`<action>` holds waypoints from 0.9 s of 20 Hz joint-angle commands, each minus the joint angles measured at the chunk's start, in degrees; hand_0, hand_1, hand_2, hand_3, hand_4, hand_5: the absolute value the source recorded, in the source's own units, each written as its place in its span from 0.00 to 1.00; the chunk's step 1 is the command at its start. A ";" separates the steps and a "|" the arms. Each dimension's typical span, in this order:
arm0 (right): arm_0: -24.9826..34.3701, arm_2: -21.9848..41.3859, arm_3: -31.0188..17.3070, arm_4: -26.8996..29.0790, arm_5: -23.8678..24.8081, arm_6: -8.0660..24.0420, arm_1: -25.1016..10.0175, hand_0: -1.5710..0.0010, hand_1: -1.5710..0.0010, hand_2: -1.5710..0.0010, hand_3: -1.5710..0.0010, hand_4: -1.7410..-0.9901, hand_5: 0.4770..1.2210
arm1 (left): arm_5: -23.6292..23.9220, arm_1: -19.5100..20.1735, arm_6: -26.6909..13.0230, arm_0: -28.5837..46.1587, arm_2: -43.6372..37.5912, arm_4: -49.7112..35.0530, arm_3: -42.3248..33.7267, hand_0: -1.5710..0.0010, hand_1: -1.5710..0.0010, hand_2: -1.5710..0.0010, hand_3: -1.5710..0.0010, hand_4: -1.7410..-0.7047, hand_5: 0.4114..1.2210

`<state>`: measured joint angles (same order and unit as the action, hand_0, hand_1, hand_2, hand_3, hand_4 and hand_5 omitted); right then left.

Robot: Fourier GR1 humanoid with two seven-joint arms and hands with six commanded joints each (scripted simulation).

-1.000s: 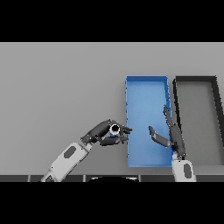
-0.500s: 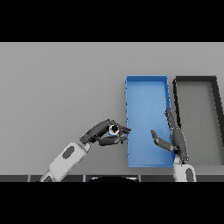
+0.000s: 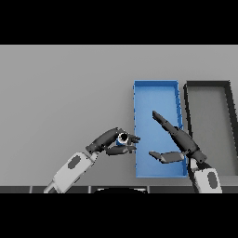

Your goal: Pick up the blue pipe and place it into the blue bin.

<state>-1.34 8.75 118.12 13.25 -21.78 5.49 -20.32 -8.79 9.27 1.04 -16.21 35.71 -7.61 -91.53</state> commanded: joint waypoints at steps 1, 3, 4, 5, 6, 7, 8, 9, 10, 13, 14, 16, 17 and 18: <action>1.45 0.93 0.64 1.15 -0.76 1.99 -0.57 1.00 1.00 1.00 1.00 0.58 0.06 | 0.18 -0.12 -0.09 -0.27 -0.04 0.09 -0.26 0.00 0.00 0.00 0.08 0.01 1.00; 4.78 2.21 1.53 2.20 -1.44 5.51 -1.86 1.00 1.00 1.00 1.00 0.59 0.06 | 0.42 -0.25 -0.27 -0.67 -0.26 0.50 0.46 0.00 0.00 0.00 0.09 0.01 1.00; 6.22 3.40 1.91 2.67 -1.76 7.00 -1.84 1.00 1.00 1.00 1.00 0.59 0.06 | 0.33 -0.41 0.03 -1.20 -0.26 1.05 1.44 0.00 0.00 0.00 0.09 0.01 1.00; 8.10 4.50 1.46 2.66 -2.29 7.57 -1.53 1.00 1.00 1.00 1.00 0.59 0.07 | 0.15 -0.14 0.32 -0.83 -0.29 0.82 0.89 0.00 0.00 0.00 0.09 0.01 1.00; 9.67 5.34 1.51 2.95 -3.06 7.87 -1.69 1.00 1.00 1.00 1.00 0.59 0.07 | 0.09 -0.18 0.25 -1.59 -0.80 0.57 1.24 0.00 0.00 0.00 0.09 0.01 1.00; 11.91 6.13 1.09 2.80 -3.62 8.56 -1.75 1.00 1.00 1.00 1.00 0.58 0.07 | -0.02 -0.67 0.01 -1.96 -0.97 0.22 1.80 0.00 0.00 0.00 0.09 0.01 1.00; 13.63 7.28 0.89 2.95 -4.18 9.20 -1.38 1.00 1.00 1.00 1.00 0.58 0.07 | -0.48 -0.42 0.40 -1.54 -0.95 0.01 1.96 0.00 0.00 0.00 0.09 0.01 1.00; 15.63 7.87 -0.54 2.52 -4.64 9.88 -0.99 1.00 1.00 1.00 1.00 0.59 0.07 | -0.75 -0.33 0.54 -1.39 -0.90 -0.06 1.93 0.00 0.00 0.00 0.09 0.01 1.00; 16.71 8.81 -0.44 2.69 -4.90 10.43 -0.45 1.00 1.00 1.00 1.00 0.61 0.07 | -0.75 -0.45 0.89 -1.22 -0.67 -0.12 1.24 0.00 0.00 0.00 0.08 0.01 1.00; 20.44 11.33 -3.14 2.79 -5.90 12.70 1.89 1.00 1.00 1.00 1.00 0.65 0.08 | -1.62 -0.81 2.21 -1.89 -1.08 -0.74 2.03 0.00 0.00 0.00 0.06 0.01 1.00; 21.35 11.84 -3.79 2.78 -6.02 13.37 2.48 1.00 1.00 1.00 1.00 0.67 0.07 | -2.11 -0.55 1.94 -1.95 -1.54 -1.47 2.43 0.00 0.00 0.00 0.05 0.01 1.00; 23.36 12.59 -6.00 2.07 -5.86 14.86 4.00 1.00 1.00 1.00 1.00 0.69 0.06 | -3.02 -0.10 1.77 -1.71 -1.49 -1.86 2.61 0.00 0.00 0.00 0.04 0.01 1.00; 24.55 12.53 -6.90 2.14 -5.86 15.10 4.48 1.00 1.00 1.00 1.00 0.69 0.05 | -3.13 -0.28 2.33 -1.78 -1.36 -1.52 3.05 0.00 0.00 0.00 0.03 0.01 1.00; 25.98 12.97 -7.84 2.38 -5.77 15.64 5.56 1.00 1.00 1.00 1.00 0.69 0.05 | -3.08 -0.50 2.05 -1.34 -1.08 -1.72 2.54 0.00 0.00 0.00 0.04 0.01 1.00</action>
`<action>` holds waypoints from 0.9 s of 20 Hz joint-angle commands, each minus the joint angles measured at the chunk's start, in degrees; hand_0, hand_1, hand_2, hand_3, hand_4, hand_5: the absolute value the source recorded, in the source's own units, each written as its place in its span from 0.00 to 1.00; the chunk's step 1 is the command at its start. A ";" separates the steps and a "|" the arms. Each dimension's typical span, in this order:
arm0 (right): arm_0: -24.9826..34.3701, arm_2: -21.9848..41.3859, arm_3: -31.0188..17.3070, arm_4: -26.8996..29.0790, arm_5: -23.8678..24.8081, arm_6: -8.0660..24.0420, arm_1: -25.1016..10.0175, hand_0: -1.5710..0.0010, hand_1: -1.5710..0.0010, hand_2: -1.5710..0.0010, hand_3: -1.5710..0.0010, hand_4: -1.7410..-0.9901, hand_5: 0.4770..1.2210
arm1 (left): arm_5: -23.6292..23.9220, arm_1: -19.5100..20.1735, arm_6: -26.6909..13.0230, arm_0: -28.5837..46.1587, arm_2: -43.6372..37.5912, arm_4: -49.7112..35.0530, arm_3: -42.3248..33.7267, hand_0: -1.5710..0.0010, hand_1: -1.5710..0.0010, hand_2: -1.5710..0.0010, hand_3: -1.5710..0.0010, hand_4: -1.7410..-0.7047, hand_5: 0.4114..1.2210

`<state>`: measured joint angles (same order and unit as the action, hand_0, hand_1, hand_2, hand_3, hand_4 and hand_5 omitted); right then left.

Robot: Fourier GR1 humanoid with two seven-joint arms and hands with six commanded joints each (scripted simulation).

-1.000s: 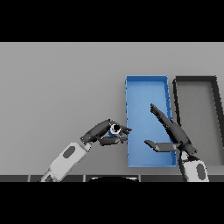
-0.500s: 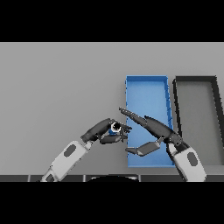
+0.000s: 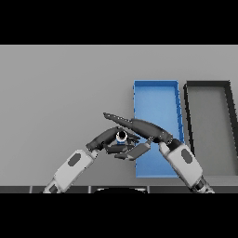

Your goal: Pick up the blue pipe and place it into the blue bin.

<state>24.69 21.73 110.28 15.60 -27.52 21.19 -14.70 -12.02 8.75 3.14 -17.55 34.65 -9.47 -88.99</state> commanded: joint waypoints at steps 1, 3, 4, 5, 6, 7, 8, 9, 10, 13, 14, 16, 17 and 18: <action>0.87 -0.08 -0.92 0.10 -0.28 0.15 0.22 1.00 1.00 0.99 1.00 0.69 0.05 | -0.01 0.31 -0.60 -0.39 -0.43 -0.24 -0.05 0.00 0.00 0.00 0.04 0.01 1.00; 2.94 0.03 -3.60 0.01 -1.31 0.36 1.16 1.00 0.99 0.97 1.00 0.68 0.05 | -0.45 0.57 -1.44 -0.28 -0.28 -0.71 -0.84 0.00 0.00 0.00 0.08 0.02 1.00; 3.91 0.24 -5.06 0.06 -1.98 0.24 1.83 0.99 0.98 0.96 0.99 0.67 0.05 | -0.82 -0.18 -2.29 -0.85 -0.20 -1.38 -0.66 0.00 0.00 0.00 0.06 0.02 1.00; 4.55 0.49 -5.64 0.51 -2.60 0.13 2.29 0.97 0.95 0.93 0.97 0.63 0.06 | -1.26 -0.06 -1.60 -1.13 -0.59 -1.48 0.12 0.00 0.00 0.00 0.11 0.02 1.00; 5.16 0.86 -6.44 0.51 -3.05 0.52 2.73 0.91 0.89 0.88 0.93 0.58 0.06 | -0.98 0.32 0.71 -1.19 -0.28 0.45 -0.11 0.05 0.11 0.13 0.27 0.11 1.00; 6.02 0.69 -6.39 1.22 -3.55 1.47 2.57 0.82 0.80 0.79 0.85 0.52 0.07 | -0.05 1.41 -1.60 -2.13 0.19 2.59 -0.32 0.21 0.29 0.30 0.41 0.12 1.00; 5.97 1.24 -6.64 0.99 -4.12 1.22 2.85 0.70 0.68 0.68 0.76 0.47 0.08 | 0.76 2.45 -3.29 -2.63 0.86 5.24 -0.47 0.37 0.43 0.44 0.53 0.15 1.00; 6.35 1.80 -7.30 0.57 -4.56 1.18 3.37 0.56 0.54 0.55 0.64 0.38 0.10 | 1.59 2.40 -2.27 -2.02 1.13 6.08 -1.42 0.44 0.47 0.49 0.58 0.13 1.00; 6.34 2.01 -7.47 1.51 -4.89 0.76 3.61 0.44 0.44 0.44 0.55 0.32 0.13 | 1.62 2.51 -1.96 -1.50 1.29 5.94 -1.61 0.43 0.45 0.46 0.58 0.10 1.00; 6.13 1.85 -7.14 4.85 -3.24 3.37 4.27 0.23 0.22 0.22 0.30 0.33 0.31 | 1.21 0.47 0.75 -0.20 -0.19 2.24 -0.99 0.22 0.23 0.24 0.67 0.05 0.98; 5.96 1.51 -7.72 4.21 -2.83 1.90 4.84 0.18 0.18 0.18 0.24 0.35 0.45 | 0.99 -0.28 1.14 0.13 -0.43 1.20 -0.59 0.18 0.18 0.19 0.66 0.04 0.98; 5.09 2.00 -6.95 2.06 -2.39 -1.07 5.01 0.12 0.11 0.11 0.15 0.38 0.65 | 0.45 0.30 0.95 0.87 -0.56 0.61 -1.59 0.11 0.12 0.12 0.65 0.03 0.99; 5.78 2.07 -6.98 0.90 -1.87 -1.35 5.53 0.09 0.09 0.09 0.12 0.38 0.72 | 1.23 0.40 0.88 0.74 -0.53 0.67 -2.01 0.09 0.09 0.10 0.63 0.02 0.99; 4.91 2.52 -5.98 -0.14 -2.20 -1.65 5.30 0.07 0.07 0.07 0.10 0.38 0.77 | 1.27 0.65 1.85 0.22 -0.46 0.82 -1.39 0.07 0.08 0.08 0.62 0.02 0.99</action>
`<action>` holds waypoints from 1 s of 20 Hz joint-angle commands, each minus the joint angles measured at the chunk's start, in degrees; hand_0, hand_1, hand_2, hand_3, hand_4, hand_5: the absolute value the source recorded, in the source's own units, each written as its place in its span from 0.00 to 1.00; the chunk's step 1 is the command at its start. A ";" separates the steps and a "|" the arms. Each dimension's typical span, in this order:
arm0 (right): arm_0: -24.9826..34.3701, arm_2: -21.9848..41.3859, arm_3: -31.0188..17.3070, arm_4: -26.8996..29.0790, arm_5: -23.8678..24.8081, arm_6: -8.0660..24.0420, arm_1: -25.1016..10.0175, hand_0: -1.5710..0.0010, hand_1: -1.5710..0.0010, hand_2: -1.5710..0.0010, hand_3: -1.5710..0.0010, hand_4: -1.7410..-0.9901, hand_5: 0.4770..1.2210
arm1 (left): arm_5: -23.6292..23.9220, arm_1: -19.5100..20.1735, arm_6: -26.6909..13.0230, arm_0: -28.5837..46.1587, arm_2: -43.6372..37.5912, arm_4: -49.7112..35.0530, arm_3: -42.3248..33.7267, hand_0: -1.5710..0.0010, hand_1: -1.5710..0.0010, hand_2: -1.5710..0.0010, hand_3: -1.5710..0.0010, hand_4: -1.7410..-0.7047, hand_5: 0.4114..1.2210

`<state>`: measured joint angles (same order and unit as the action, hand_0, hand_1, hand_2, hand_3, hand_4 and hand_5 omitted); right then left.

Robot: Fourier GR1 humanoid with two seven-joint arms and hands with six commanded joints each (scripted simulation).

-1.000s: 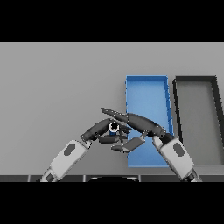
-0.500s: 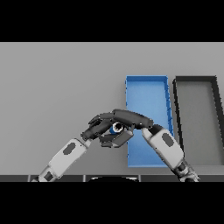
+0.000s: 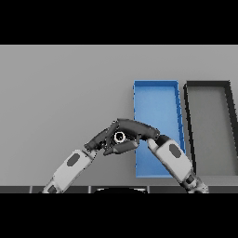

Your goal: Pick up the blue pipe and place it into the blue bin.

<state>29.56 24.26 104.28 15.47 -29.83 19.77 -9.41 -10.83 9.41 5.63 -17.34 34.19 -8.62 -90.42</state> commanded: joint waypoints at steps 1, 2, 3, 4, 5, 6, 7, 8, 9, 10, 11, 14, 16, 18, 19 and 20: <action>-0.24 -0.15 -0.09 -1.00 -0.54 -1.66 -0.06 0.06 0.06 0.06 0.08 0.37 0.82 | 0.34 0.23 -1.00 -0.55 0.53 0.71 -0.10 0.06 0.07 0.06 0.65 0.01 0.99; -0.38 -0.07 -0.65 -1.85 -0.81 -1.28 0.58 0.05 0.05 0.05 0.06 0.36 0.85 | 0.95 0.34 -0.78 -1.03 0.83 1.60 0.78 0.05 0.07 0.05 0.66 0.01 1.00; -0.43 -0.28 -0.66 -1.97 -0.74 -1.49 1.21 0.04 0.04 0.04 0.05 0.36 0.88 | 1.14 0.67 -1.93 -1.50 0.87 1.42 0.20 0.04 0.09 0.04 0.68 0.01 1.00; -0.84 -0.66 -0.23 -0.48 -1.35 -0.09 1.35 0.03 0.03 0.03 0.04 0.36 0.91 | 0.62 1.05 -1.79 -1.92 1.05 1.36 0.43 0.05 0.14 0.03 0.68 0.01 1.00; -1.20 -1.08 -0.03 0.32 -1.52 0.32 1.74 0.02 0.02 0.02 0.03 0.35 0.93 | -0.15 1.82 -0.52 -1.64 1.24 1.28 0.23 0.09 0.22 0.14 0.66 0.10 1.00; -1.50 -0.70 0.17 -0.49 -1.64 0.03 2.38 0.02 0.02 0.02 0.03 0.35 0.94 | -0.56 1.93 -0.09 -1.84 1.72 1.88 0.36 0.10 0.24 0.21 0.67 0.19 1.00; -1.54 -0.69 0.58 -1.25 -2.08 0.47 2.43 0.02 0.02 0.02 0.02 0.35 0.95 | -1.45 2.07 -0.30 -2.31 1.72 1.83 1.00 0.22 0.36 0.35 0.73 0.29 1.00; -1.27 -0.70 0.09 -2.06 -2.54 0.49 3.13 0.01 0.01 0.01 0.02 0.35 0.96 | -2.26 2.36 -0.23 -2.10 1.69 2.00 0.95 0.38 0.49 0.48 0.79 0.38 1.00; -1.80 -0.81 0.35 -2.55 -2.87 0.38 3.56 0.01 0.01 0.01 0.01 0.35 0.97 | -3.74 2.65 -1.07 -2.51 1.71 2.25 1.03 0.50 0.59 0.58 0.83 0.47 1.00; -2.04 -1.31 0.75 -2.06 -3.33 -0.28 3.34 0.01 0.01 0.01 0.01 0.35 0.98 | -4.81 2.87 -2.24 -2.60 1.32 2.35 0.36 0.60 0.67 0.67 0.86 0.54 0.99; -2.03 -1.73 0.58 -1.84 -3.22 0.29 3.76 0.01 0.01 0.01 0.01 0.34 0.98 | -5.55 3.13 -1.97 -2.60 0.93 3.25 0.82 0.68 0.74 0.73 0.89 0.61 0.95; -2.77 -2.40 1.48 -1.69 -4.19 0.66 4.43 0.00 0.00 0.00 0.00 0.34 0.99 | -5.27 2.76 -1.09 -2.19 0.61 6.20 0.70 0.84 0.87 0.86 0.94 0.76 0.68; -3.37 -2.94 1.92 -1.61 -4.38 0.37 4.81 0.00 0.00 0.00 0.00 0.34 0.99 | -3.88 1.84 -4.50 -3.25 0.28 6.77 1.98 0.90 0.91 0.91 0.96 0.83 0.53; -3.11 -2.95 1.75 -1.97 -4.31 1.06 5.87 0.00 0.00 0.00 0.00 0.34 1.00 | -3.55 2.62 -2.73 -2.19 0.37 7.17 1.73 0.93 0.95 0.94 0.98 0.87 0.42; -3.25 -3.28 2.11 -2.00 -4.43 0.71 5.79 0.00 0.00 0.00 0.00 0.34 1.00 | -3.53 3.16 -2.36 -1.84 0.09 6.94 1.47 0.95 0.96 0.96 0.98 0.88 0.38; -2.97 -3.56 2.16 -2.18 -4.17 1.50 6.23 0.00 0.00 0.00 0.00 0.34 1.00 | -3.40 2.65 -2.63 -2.04 -0.05 6.44 1.89 0.96 0.96 0.96 0.99 0.88 0.34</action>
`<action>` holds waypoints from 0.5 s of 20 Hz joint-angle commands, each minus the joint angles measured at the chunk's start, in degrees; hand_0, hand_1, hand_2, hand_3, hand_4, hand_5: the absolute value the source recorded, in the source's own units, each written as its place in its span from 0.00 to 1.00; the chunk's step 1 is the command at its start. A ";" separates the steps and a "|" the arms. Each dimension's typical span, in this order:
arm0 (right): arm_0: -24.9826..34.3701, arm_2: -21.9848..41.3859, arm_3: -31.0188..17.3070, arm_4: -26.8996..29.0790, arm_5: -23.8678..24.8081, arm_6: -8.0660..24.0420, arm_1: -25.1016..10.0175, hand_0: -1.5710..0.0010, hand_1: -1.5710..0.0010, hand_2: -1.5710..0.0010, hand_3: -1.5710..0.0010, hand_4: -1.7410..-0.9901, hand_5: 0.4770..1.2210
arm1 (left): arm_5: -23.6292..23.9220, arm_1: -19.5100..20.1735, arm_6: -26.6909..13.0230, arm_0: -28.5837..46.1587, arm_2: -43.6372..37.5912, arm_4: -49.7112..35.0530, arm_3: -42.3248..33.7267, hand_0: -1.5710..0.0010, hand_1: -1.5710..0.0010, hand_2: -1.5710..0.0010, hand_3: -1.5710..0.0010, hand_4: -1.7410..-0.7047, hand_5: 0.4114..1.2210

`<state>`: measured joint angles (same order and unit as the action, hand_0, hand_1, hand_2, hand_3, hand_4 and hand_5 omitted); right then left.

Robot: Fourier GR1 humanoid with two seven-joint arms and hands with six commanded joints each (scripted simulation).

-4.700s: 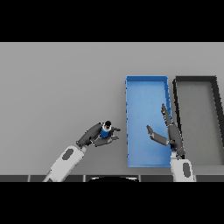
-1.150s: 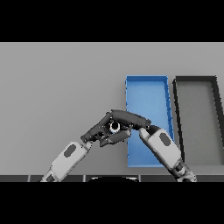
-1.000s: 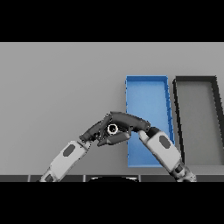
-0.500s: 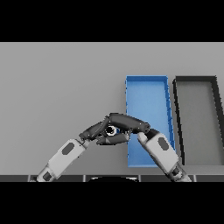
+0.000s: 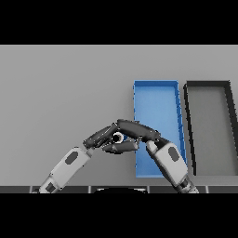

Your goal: Pick up the blue pipe and place it into the blue bin.

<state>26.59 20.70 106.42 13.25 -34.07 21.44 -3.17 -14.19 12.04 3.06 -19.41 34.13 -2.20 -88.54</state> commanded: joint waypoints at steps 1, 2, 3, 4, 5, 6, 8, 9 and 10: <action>-0.07 -0.18 -0.48 -0.42 -0.15 -0.27 0.26 0.00 0.00 0.00 0.00 0.34 1.00 | -0.22 0.32 -0.01 0.33 -0.07 -0.27 0.16 0.97 0.97 0.97 0.99 0.88 0.31; 0.27 -0.35 -0.82 -0.75 -0.15 0.30 0.82 0.00 0.00 0.00 0.00 0.34 1.00 | 0.13 -0.04 -0.46 1.26 -0.03 -1.03 -0.25 0.97 0.98 0.98 0.99 0.87 0.28; -0.47 -0.49 -0.75 -1.20 -0.53 -0.62 0.88 0.00 0.00 0.00 0.00 0.34 1.00 | 0.60 -0.02 -2.25 1.65 -0.04 -1.20 -0.35 0.98 0.98 0.98 0.99 0.86 0.26; -0.86 -0.51 -0.49 -1.17 -0.39 -0.64 1.37 0.00 0.00 0.00 0.00 0.33 1.00 | 0.98 -0.26 -4.11 2.00 -0.06 -1.56 -0.40 0.98 0.99 0.99 0.99 0.85 0.25; -0.32 -0.90 -0.16 -0.83 0.03 -0.21 1.77 0.00 0.00 0.00 0.00 0.33 1.00 | 1.29 0.03 -5.92 2.09 -0.25 -1.74 -0.80 0.99 0.99 0.99 1.00 0.84 0.25; -0.01 -0.98 0.44 1.35 0.85 1.82 2.80 0.00 0.00 0.00 0.00 0.33 1.00 | 1.25 -0.16 -6.87 2.02 -0.10 -1.95 -0.87 0.99 0.99 0.99 1.00 0.83 0.24; 0.85 -2.76 -0.13 9.98 1.90 6.52 4.14 0.00 0.00 0.00 0.00 0.33 1.00 | 1.52 0.04 -6.61 1.82 -0.27 -1.62 -0.93 0.99 0.99 0.99 1.00 0.83 0.20; 1.84 -4.01 0.29 13.95 2.93 8.34 3.70 0.00 0.00 0.00 0.00 0.33 1.00 | 1.31 0.38 -6.25 2.37 -0.10 -1.53 -0.97 0.99 1.00 1.00 1.00 0.83 0.18; 3.16 -4.98 0.37 17.73 4.92 11.26 3.71 0.00 0.00 0.00 0.00 0.33 1.00 | 1.27 0.49 -7.25 2.03 -0.09 -1.64 -1.50 1.00 1.00 1.00 1.00 0.84 0.16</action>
<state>29.82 15.69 106.81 30.93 -29.17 32.53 0.54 -12.92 12.52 -4.14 -17.41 34.04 -3.84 -90.04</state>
